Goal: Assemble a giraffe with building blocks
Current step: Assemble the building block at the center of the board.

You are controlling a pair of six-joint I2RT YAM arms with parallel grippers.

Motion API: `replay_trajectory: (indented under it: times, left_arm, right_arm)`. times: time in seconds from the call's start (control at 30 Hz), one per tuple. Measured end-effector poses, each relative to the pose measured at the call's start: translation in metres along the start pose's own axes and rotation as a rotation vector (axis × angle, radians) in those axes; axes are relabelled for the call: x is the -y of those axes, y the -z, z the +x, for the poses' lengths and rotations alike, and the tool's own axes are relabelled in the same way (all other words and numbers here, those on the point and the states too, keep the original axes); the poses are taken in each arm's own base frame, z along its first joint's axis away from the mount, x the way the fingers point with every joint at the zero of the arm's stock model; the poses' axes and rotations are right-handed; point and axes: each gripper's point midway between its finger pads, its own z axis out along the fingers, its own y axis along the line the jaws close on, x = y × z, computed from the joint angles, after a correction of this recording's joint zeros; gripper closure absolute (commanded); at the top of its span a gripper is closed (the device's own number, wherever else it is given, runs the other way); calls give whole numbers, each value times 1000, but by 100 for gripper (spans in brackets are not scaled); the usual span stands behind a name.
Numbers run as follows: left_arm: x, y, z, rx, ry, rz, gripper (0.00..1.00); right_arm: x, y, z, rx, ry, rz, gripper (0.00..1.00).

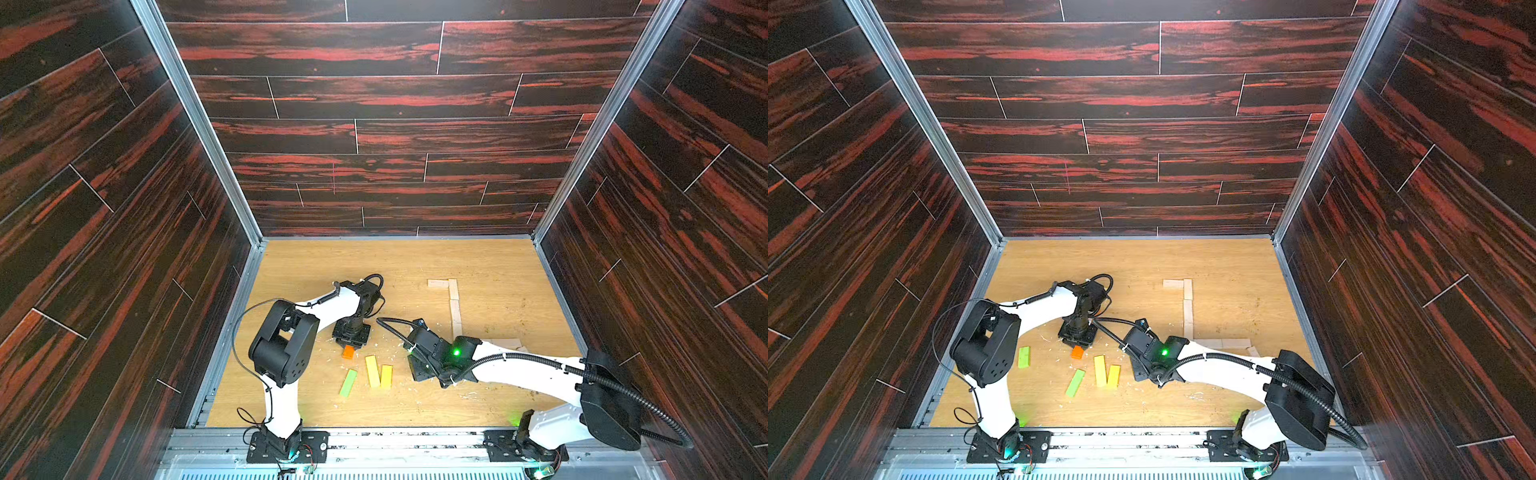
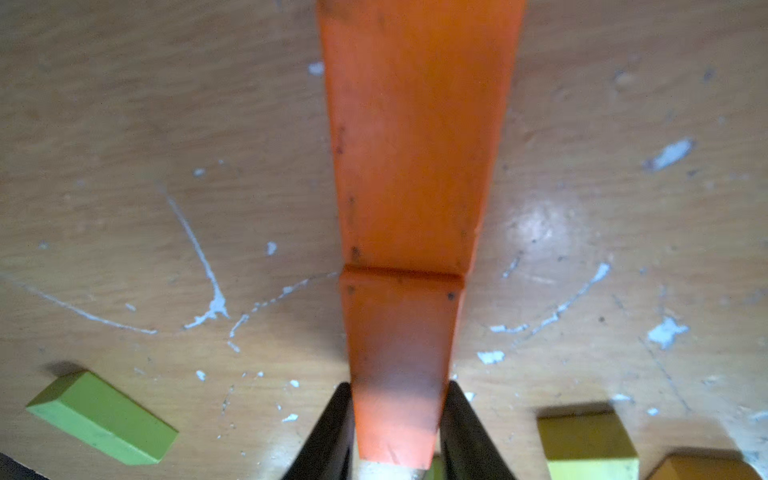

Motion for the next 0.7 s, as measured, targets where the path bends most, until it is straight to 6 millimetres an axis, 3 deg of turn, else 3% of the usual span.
replay_trajectory:
  times: [0.13,0.5,0.7]
  left_arm:
    - [0,0,0,-1,-5,0,50]
    - [2,3,-5,12,-6,4,48]
    - [2,7,-8,19,-6,4,34]
  right_arm:
    - [1,0,-1,1,-4,1,43]
    - [2,-1,-1,-3,-9,-2,43]
    - [2,-1,-1,-3,-11,-2,43]
